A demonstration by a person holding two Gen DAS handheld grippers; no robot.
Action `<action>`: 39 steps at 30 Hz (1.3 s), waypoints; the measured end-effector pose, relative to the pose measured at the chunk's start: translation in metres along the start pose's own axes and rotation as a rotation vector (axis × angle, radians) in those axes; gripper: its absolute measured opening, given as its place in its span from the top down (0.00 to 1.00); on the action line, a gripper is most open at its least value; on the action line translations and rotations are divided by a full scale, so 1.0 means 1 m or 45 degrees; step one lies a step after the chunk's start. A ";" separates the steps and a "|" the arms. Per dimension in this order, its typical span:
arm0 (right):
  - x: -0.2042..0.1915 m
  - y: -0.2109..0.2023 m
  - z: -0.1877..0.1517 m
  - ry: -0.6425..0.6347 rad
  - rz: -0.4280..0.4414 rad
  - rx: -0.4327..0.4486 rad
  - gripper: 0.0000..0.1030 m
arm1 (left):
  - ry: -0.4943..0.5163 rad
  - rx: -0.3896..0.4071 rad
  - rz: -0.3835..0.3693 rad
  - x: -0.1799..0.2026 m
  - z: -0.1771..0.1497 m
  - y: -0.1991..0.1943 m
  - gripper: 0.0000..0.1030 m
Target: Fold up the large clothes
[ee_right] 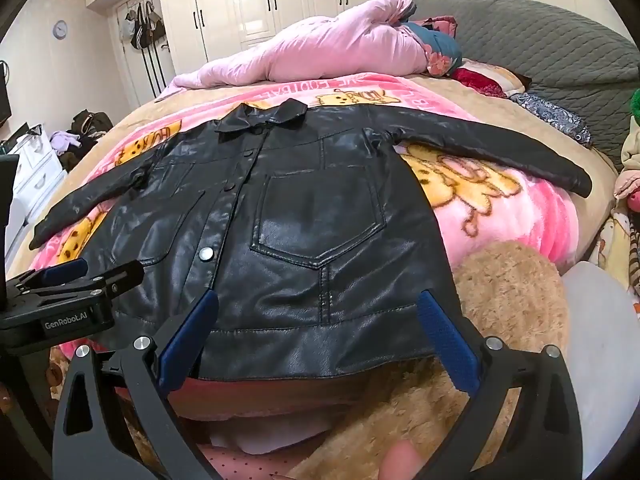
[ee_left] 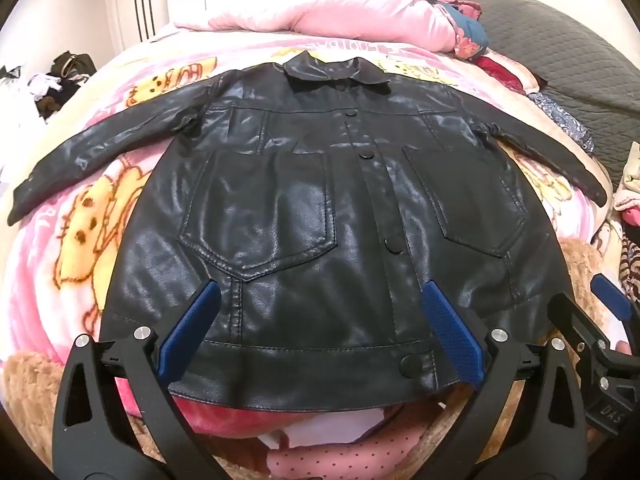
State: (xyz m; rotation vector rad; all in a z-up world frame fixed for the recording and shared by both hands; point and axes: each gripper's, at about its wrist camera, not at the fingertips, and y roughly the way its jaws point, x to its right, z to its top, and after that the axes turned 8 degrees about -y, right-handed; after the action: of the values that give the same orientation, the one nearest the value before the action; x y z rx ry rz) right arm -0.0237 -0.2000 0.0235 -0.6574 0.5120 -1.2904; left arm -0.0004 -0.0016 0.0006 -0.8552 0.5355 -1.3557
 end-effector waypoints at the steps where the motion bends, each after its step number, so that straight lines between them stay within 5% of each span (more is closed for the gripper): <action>1: 0.000 0.000 0.000 -0.002 0.002 0.000 0.04 | -0.001 0.001 0.003 0.000 0.000 0.000 0.08; 39: -0.005 -0.003 -0.003 -0.022 0.001 0.022 0.04 | 0.001 0.032 0.001 0.002 0.000 -0.010 0.08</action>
State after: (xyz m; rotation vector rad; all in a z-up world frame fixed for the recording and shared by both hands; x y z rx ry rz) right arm -0.0286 -0.1956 0.0232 -0.6534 0.4870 -1.2859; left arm -0.0061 -0.0038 0.0086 -0.8343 0.5187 -1.3596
